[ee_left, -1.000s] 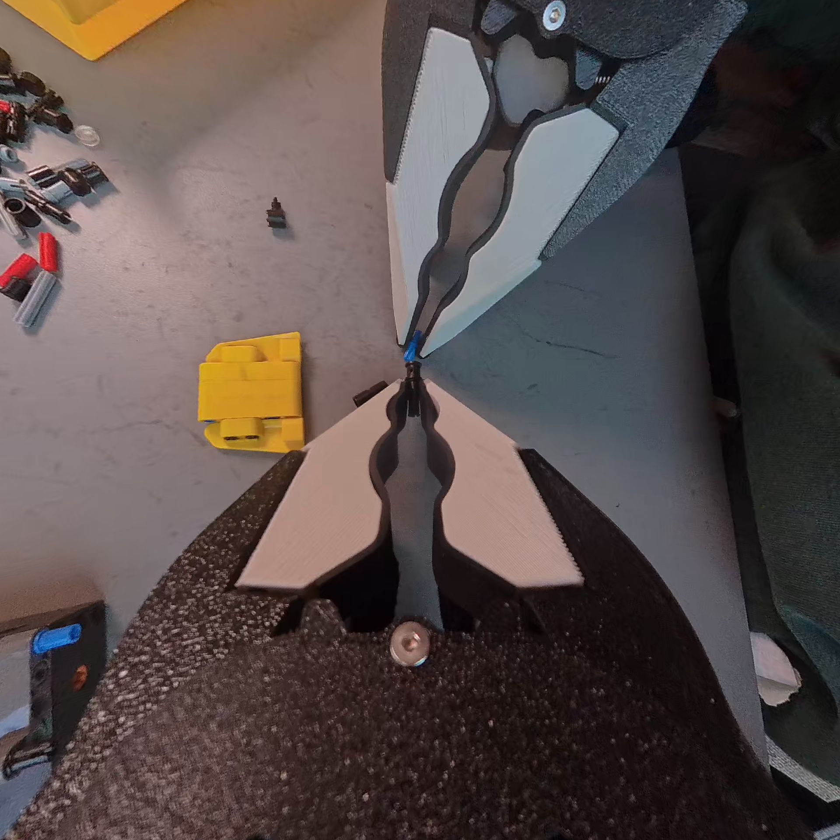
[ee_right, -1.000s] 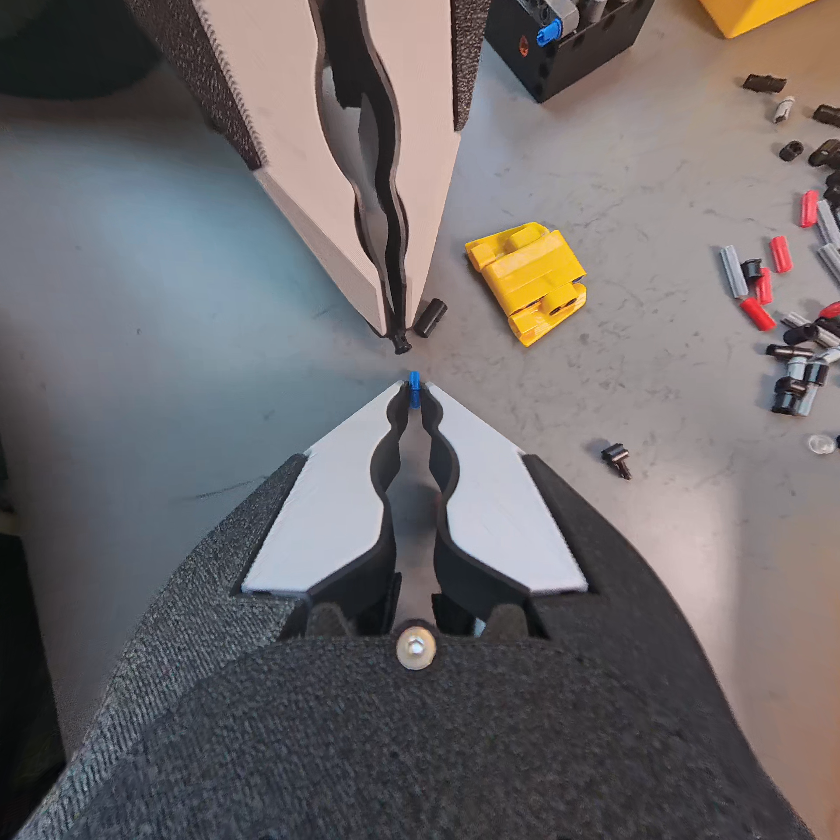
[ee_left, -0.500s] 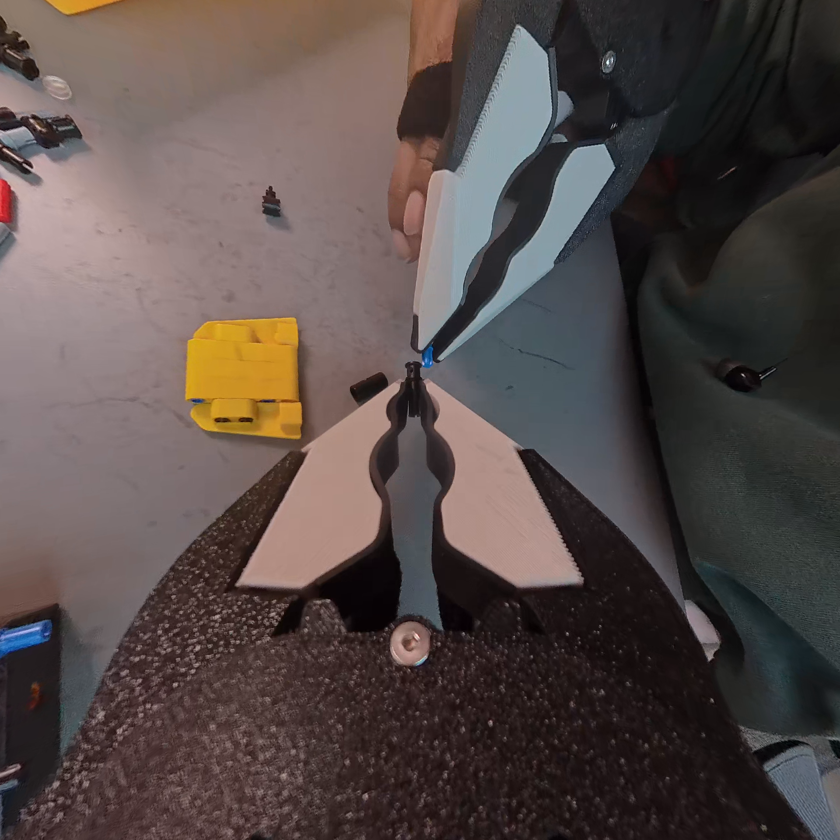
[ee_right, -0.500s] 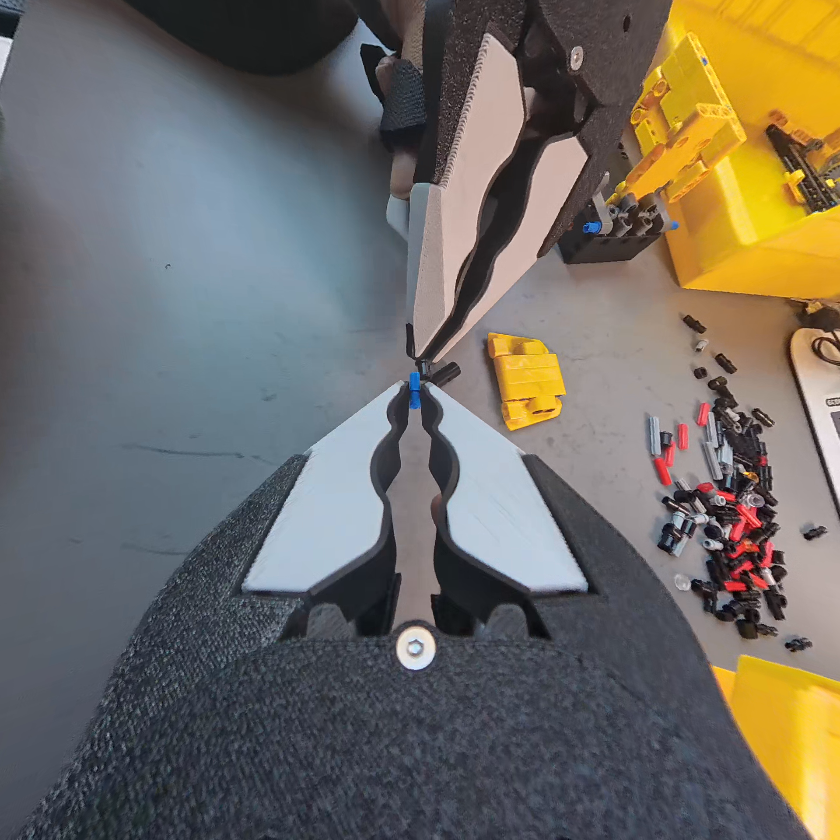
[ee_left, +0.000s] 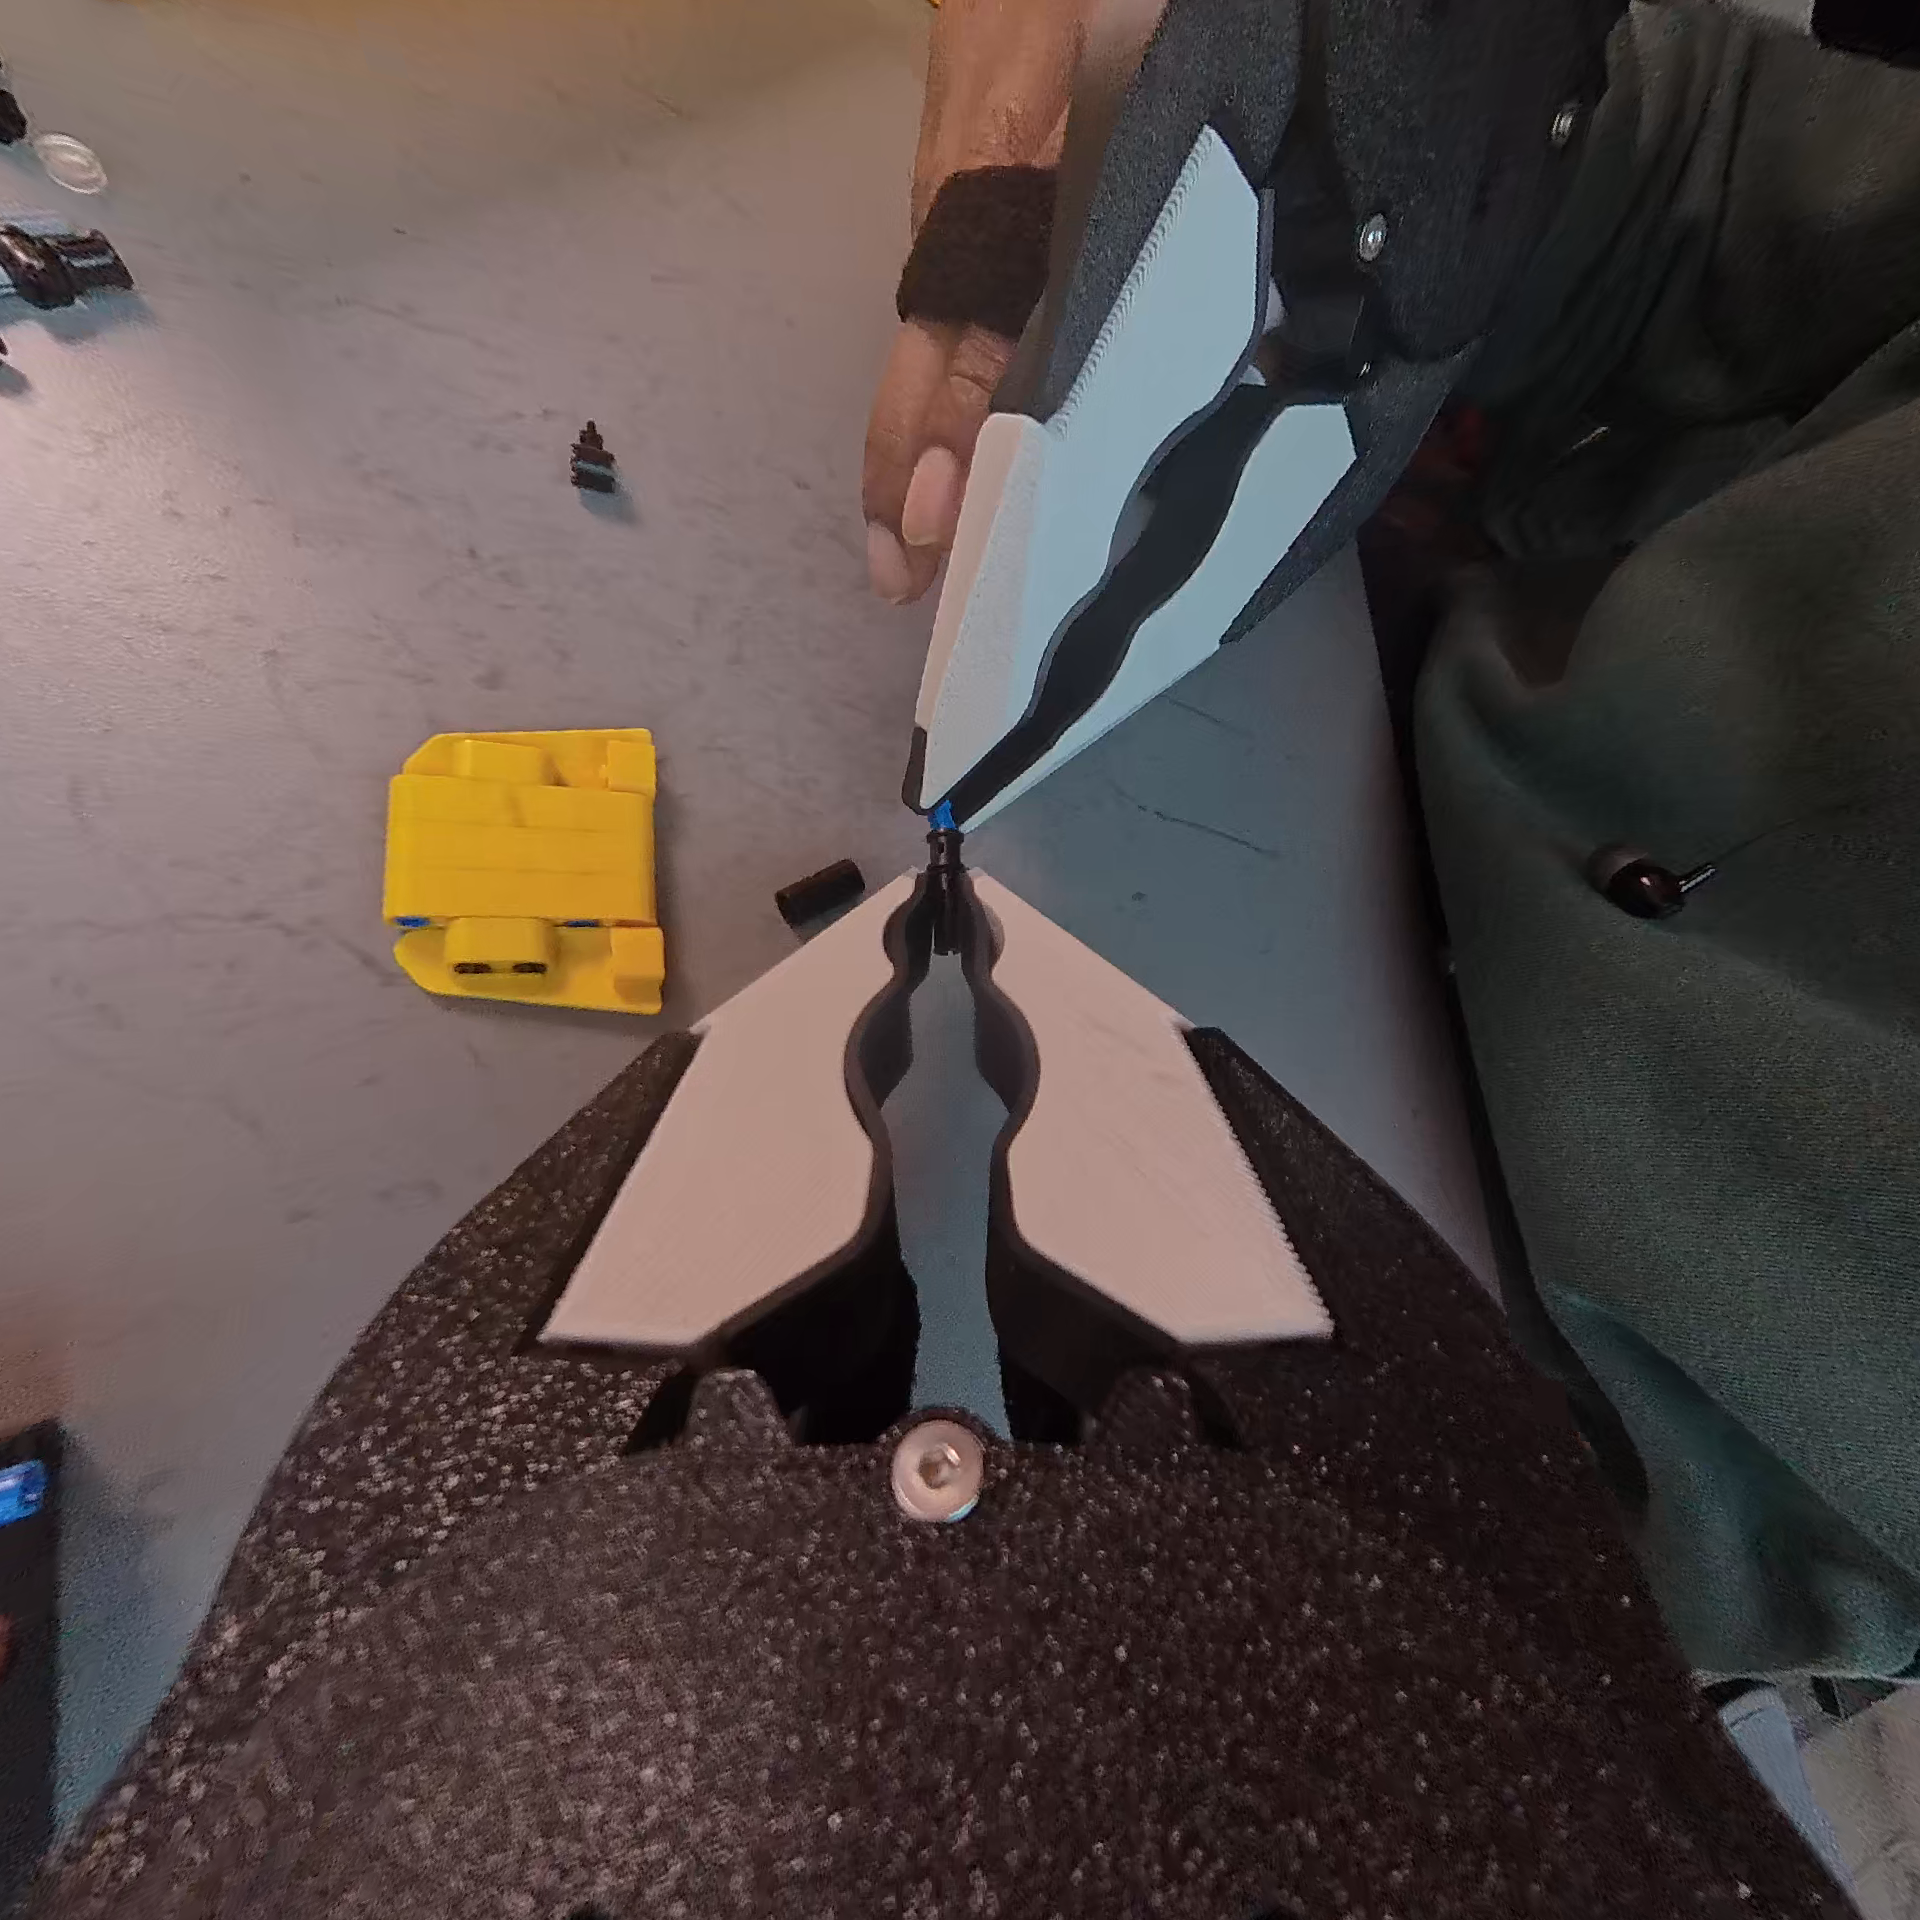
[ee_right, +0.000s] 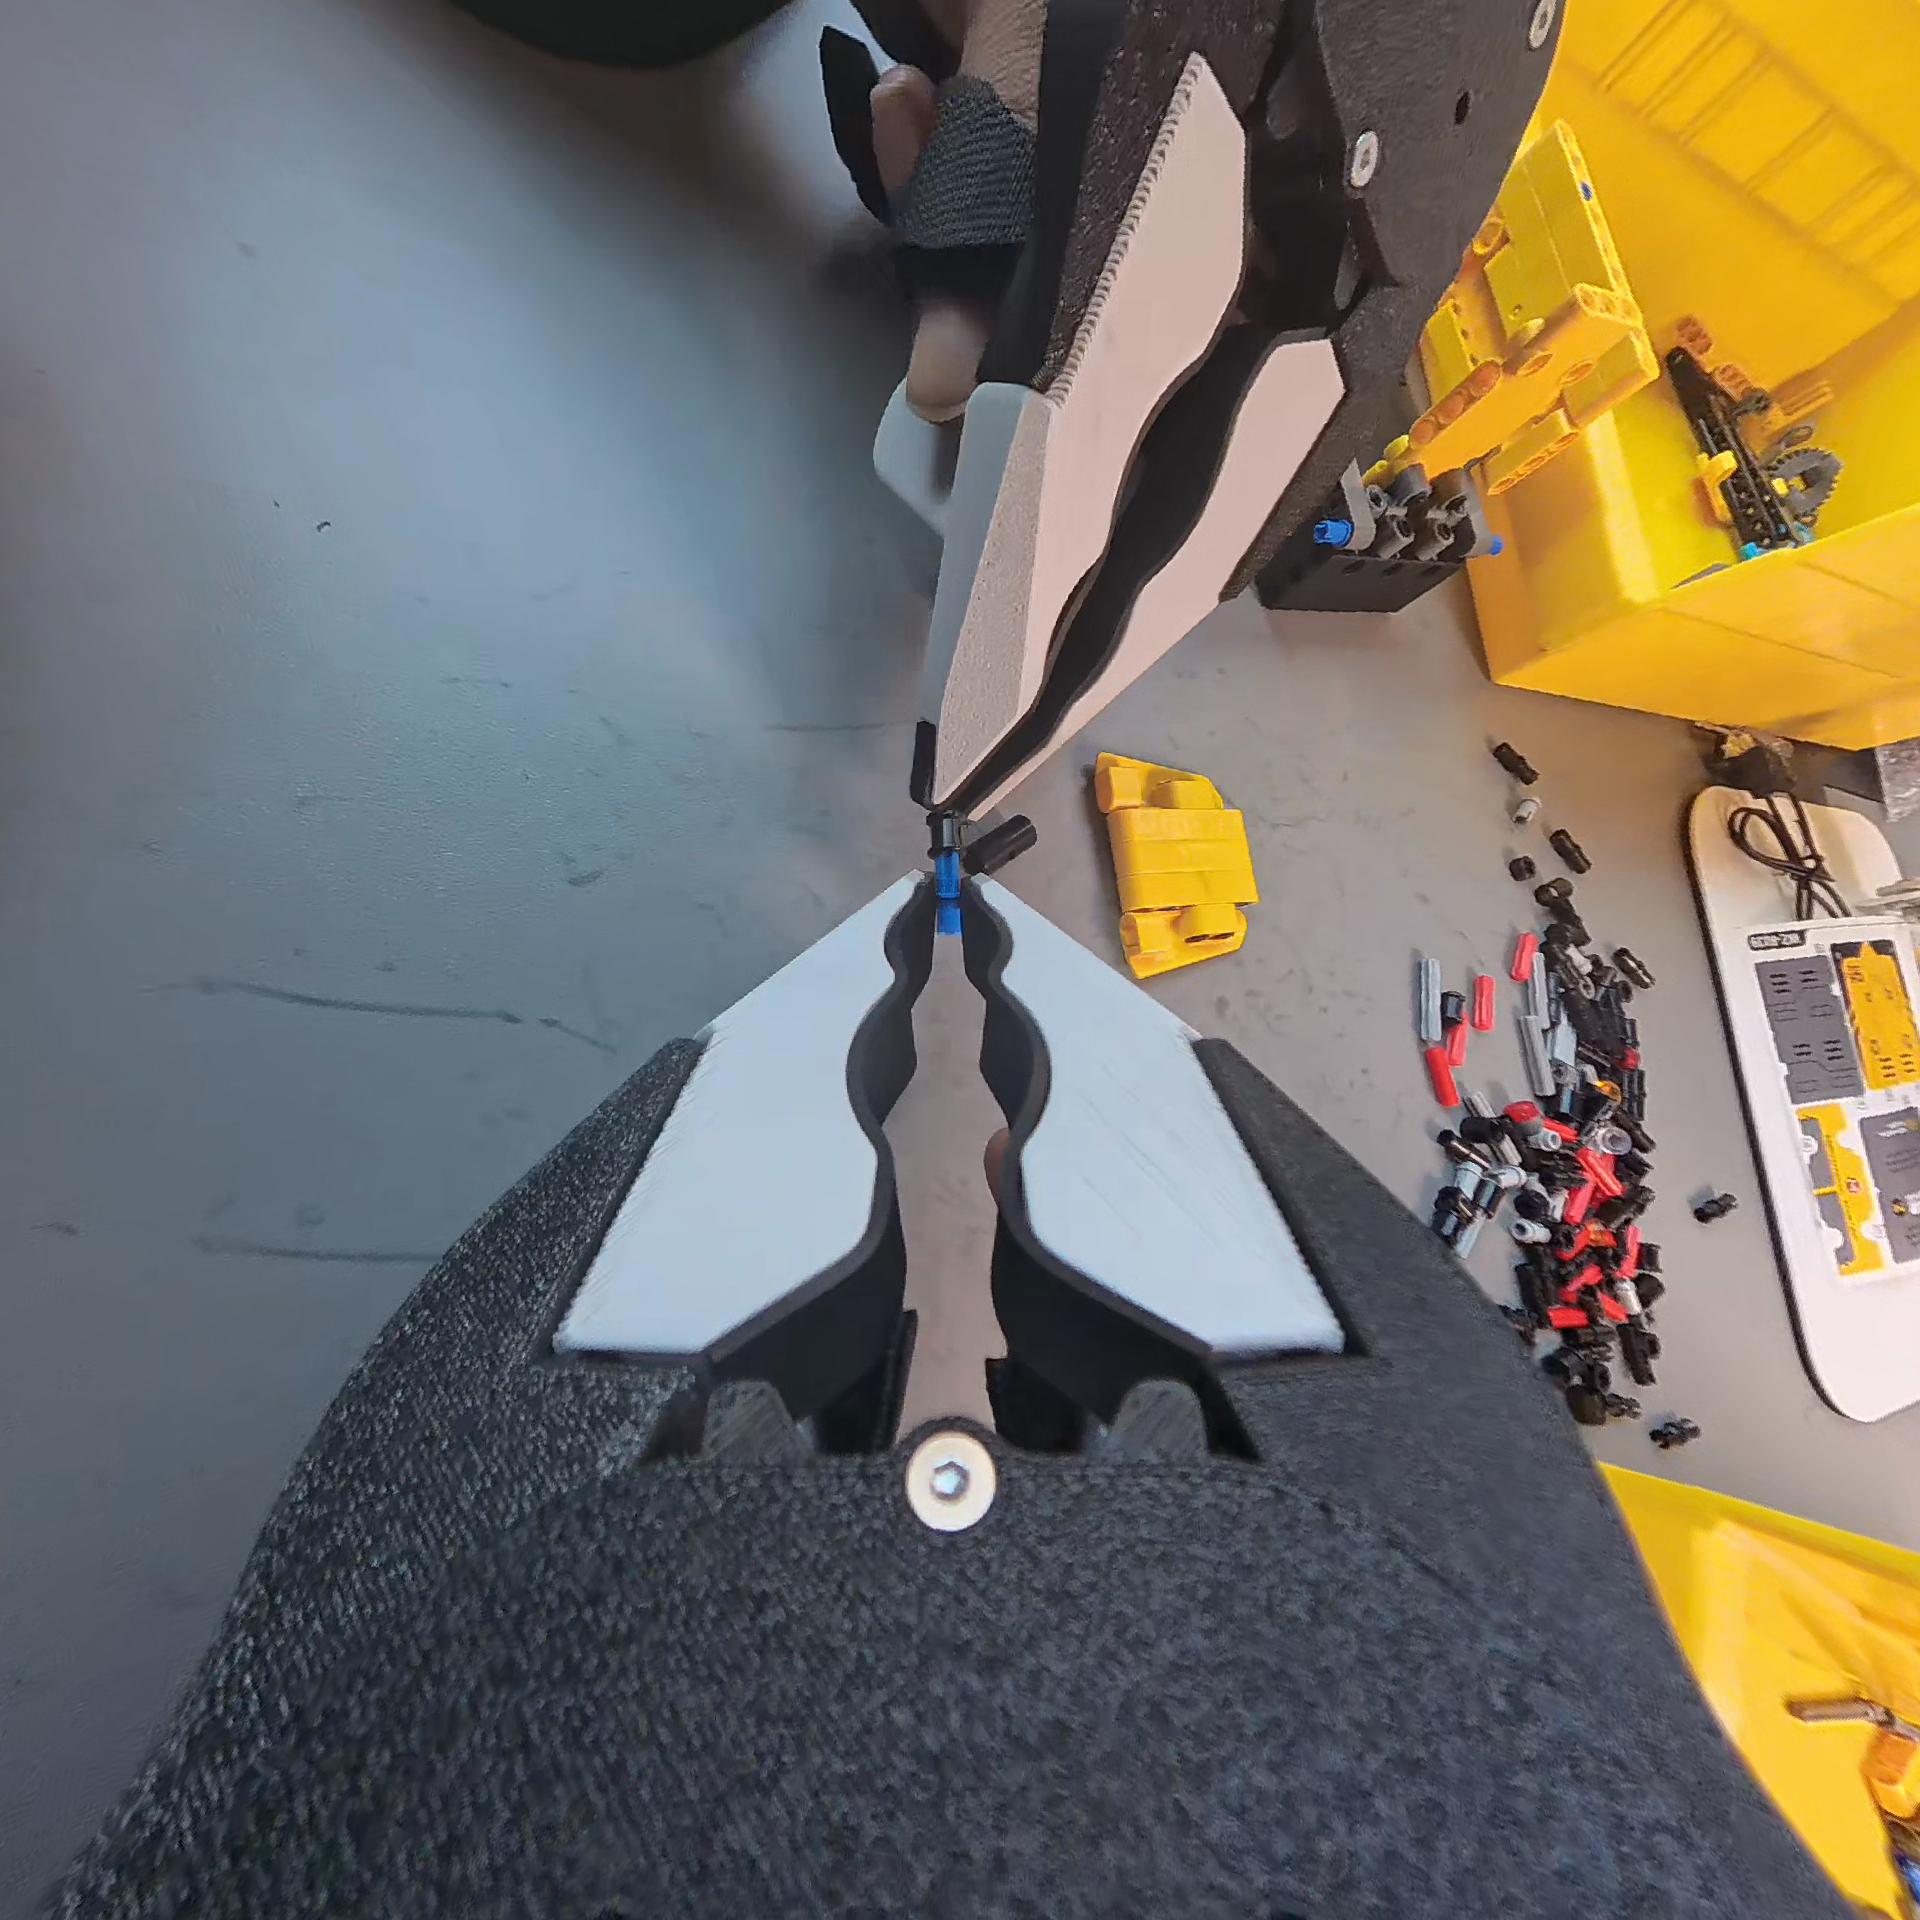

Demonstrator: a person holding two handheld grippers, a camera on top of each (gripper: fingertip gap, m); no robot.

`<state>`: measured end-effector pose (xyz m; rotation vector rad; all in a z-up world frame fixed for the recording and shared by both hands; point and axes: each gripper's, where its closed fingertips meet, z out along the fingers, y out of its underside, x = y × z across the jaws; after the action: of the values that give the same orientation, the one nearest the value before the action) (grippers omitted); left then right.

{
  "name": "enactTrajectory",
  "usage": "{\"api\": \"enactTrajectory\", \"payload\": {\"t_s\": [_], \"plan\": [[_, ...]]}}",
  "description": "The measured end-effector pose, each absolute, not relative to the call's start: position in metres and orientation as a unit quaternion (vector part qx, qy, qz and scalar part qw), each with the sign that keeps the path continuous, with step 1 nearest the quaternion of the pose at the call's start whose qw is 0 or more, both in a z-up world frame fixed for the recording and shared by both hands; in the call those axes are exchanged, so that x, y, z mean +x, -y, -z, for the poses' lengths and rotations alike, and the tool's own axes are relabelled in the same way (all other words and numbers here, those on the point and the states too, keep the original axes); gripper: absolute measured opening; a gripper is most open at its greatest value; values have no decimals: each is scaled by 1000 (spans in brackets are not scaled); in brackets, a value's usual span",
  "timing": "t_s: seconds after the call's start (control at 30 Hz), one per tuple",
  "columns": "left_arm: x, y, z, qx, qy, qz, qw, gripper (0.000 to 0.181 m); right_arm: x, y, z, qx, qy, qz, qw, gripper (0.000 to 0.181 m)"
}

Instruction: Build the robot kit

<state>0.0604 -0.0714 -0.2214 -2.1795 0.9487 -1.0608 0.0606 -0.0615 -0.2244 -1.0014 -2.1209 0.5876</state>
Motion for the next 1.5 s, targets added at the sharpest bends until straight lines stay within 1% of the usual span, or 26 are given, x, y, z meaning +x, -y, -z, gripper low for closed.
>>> {"api": "enactTrajectory", "payload": {"t_s": [0.23,0.63,0.77,1.07,1.2,1.3,1.5], "plan": [[64,70,225,-820,-331,392,252,2,62,60,229,-387,825,-183,369,3],[60,62,234,-864,-362,224,268,2,59,52,238,-443,828,-79,335,3],[58,63,236,-866,-372,202,267,2,58,53,238,-472,812,-125,319,3],[67,71,234,-839,-395,262,269,2,65,64,237,-445,815,-216,302,3],[75,69,220,-825,-376,308,290,0,64,75,233,-468,784,-297,280,3],[72,70,228,-831,-400,262,284,0,62,72,238,-460,799,-253,294,3],[61,68,221,-826,-390,277,298,0,63,64,235,-468,791,-254,301,4]]}}
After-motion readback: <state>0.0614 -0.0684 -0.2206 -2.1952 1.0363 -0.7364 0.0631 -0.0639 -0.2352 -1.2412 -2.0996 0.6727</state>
